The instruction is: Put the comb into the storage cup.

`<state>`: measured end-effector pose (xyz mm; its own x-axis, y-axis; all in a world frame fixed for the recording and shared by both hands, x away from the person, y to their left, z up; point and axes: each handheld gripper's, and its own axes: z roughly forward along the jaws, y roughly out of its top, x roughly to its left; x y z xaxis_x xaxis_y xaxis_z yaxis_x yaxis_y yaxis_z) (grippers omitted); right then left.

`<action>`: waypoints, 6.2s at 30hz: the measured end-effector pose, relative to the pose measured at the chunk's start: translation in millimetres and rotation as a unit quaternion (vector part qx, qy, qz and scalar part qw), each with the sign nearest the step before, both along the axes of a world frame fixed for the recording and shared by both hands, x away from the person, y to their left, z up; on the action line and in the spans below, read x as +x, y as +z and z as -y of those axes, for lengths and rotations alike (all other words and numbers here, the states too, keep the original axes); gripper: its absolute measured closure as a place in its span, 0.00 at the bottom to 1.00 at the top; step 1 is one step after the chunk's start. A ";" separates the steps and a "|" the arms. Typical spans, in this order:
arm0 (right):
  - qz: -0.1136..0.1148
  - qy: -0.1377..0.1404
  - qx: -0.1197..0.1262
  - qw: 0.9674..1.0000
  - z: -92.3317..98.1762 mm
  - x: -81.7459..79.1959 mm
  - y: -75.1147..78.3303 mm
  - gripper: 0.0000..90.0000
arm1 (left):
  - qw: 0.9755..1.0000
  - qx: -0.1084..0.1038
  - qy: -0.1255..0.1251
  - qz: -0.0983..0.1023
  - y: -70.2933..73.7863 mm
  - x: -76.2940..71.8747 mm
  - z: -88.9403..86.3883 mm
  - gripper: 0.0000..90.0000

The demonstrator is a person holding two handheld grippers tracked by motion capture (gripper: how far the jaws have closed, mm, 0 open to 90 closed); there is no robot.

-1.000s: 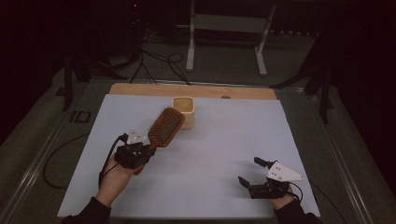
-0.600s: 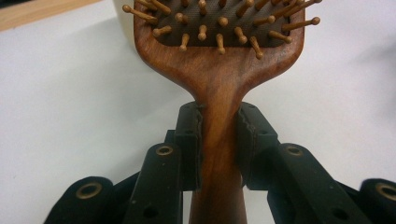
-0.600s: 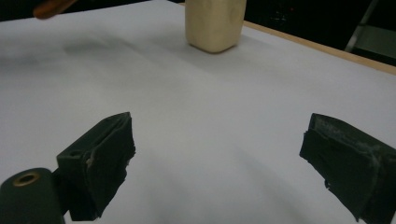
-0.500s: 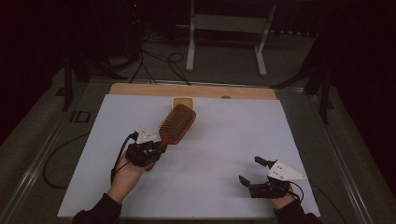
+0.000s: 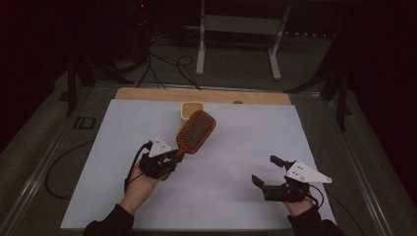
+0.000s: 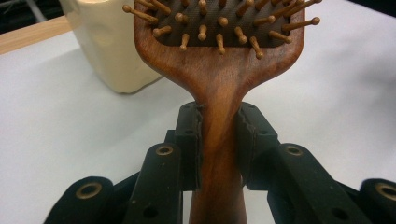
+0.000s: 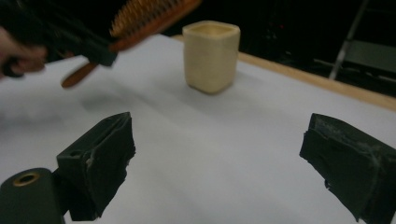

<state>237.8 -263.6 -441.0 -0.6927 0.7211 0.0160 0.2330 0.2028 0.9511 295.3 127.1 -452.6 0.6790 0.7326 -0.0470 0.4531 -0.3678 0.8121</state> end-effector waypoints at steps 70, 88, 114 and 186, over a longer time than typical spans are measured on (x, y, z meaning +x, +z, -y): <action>-0.290 -0.003 0.267 0.919 -132.3 107.3 16.4 0.53 | 0.995 -0.054 -0.051 0.063 -26.7 -18.3 12.7 0.81; -0.221 0.017 0.216 0.951 -136.4 102.3 37.3 0.57 | 0.997 -0.056 -0.042 0.033 -22.3 -12.6 9.8 0.55; -0.120 0.014 0.166 0.979 -128.7 101.8 83.3 0.57 | 0.994 -0.056 -0.074 -0.048 -26.5 -18.1 -35.8 0.07; -0.051 -0.070 0.097 0.991 -177.0 234.8 109.3 0.56 | 0.994 -0.071 -0.065 0.045 -58.0 -56.3 -110.3 0.00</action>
